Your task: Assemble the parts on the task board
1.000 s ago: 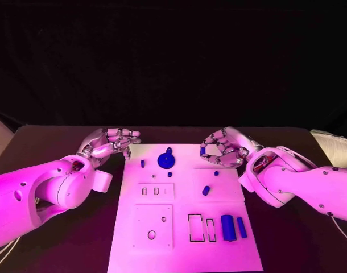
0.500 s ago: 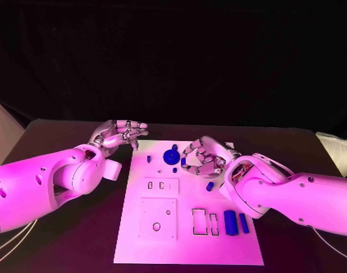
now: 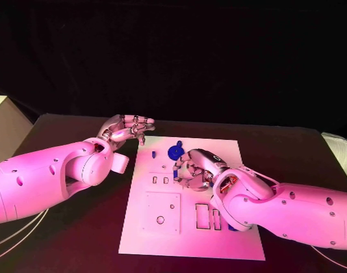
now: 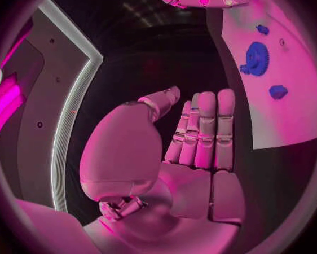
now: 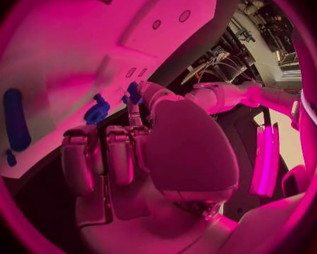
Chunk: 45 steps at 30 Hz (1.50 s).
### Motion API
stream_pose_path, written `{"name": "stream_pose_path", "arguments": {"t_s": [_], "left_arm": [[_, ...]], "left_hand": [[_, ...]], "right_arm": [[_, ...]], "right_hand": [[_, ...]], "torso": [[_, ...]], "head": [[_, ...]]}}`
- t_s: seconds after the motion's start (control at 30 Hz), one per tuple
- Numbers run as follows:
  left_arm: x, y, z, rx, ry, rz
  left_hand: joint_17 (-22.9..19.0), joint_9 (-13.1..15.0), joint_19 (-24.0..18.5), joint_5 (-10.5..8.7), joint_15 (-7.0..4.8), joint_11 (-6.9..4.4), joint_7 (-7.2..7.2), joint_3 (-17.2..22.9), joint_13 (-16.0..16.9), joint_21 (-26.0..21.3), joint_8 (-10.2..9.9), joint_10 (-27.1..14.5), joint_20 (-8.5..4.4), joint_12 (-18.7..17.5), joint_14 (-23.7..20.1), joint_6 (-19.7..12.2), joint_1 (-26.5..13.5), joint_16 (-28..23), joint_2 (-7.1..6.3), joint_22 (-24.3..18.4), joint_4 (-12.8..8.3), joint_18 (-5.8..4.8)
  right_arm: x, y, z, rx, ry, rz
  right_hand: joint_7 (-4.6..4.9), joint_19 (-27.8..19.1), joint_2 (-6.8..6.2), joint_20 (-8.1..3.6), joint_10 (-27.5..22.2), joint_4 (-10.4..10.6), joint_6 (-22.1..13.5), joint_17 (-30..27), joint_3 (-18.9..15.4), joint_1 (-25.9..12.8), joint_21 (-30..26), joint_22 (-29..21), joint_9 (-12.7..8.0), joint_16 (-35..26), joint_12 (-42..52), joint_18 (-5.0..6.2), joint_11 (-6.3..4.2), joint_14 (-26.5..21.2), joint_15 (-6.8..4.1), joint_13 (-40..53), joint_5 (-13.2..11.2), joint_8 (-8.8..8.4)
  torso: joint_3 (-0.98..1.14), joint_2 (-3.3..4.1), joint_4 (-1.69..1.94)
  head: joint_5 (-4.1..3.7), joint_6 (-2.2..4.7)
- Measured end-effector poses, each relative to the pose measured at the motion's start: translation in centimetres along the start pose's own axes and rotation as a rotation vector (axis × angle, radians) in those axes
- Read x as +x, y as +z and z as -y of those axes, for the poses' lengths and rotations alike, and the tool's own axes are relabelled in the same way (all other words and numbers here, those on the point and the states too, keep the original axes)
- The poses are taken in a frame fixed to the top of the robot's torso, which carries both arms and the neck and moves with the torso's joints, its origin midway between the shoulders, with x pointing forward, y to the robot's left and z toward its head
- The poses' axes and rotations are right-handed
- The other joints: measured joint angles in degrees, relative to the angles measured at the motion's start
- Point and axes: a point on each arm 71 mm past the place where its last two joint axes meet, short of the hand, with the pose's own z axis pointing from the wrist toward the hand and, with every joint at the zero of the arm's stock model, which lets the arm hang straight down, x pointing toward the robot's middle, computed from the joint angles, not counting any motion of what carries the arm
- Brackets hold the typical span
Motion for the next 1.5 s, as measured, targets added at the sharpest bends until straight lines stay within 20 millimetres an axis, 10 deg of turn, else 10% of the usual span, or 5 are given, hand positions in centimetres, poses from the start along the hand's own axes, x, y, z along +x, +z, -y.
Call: {"name": "stream_pose_path", "arguments": {"t_s": [1.5], "left_arm": [[0.1, -0.1, -0.4, -0.019, -0.011, -0.026]], "left_hand": [[0.02, 0.04, 0.0, 0.0, 0.0, 0.0, 0.0, 0.0, 0.0, 0.0, 0.0, 0.0, 0.0, 0.0, 0.0, 0.0, -0.06, 0.0, -0.06, 0.04, 0.0, 0.0]], "right_arm": [[2.2, 0.7, 0.2, -0.017, -0.065, 0.031]], "right_hand": [[-0.04, 0.0, -0.53, 0.0, -0.01, -0.14, -0.58, -0.01, 0.14, -0.52, 0.0, -0.01, 0.57, 0.0, 0.0, 0.0, 0.42, 0.0, 0.0, -0.03, -0.22, -0.23]], "torso": [[0.24, 0.65, 0.06]], "head": [[0.53, -0.73]]}}
